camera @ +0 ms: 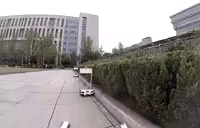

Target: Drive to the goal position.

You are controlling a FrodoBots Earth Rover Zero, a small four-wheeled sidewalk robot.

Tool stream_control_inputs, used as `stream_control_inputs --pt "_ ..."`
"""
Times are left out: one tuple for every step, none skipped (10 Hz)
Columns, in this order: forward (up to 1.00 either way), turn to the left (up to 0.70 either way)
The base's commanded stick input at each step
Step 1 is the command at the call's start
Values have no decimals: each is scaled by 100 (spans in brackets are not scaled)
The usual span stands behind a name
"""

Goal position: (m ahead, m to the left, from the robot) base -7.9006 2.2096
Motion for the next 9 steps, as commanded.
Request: stream_control_inputs --pt "0 0" --pt "2 0" --pt "4 0" --pt "4 0" --pt "1 0" --pt "4 0" --pt "2 0" --pt "0 0" --pt "0 0"
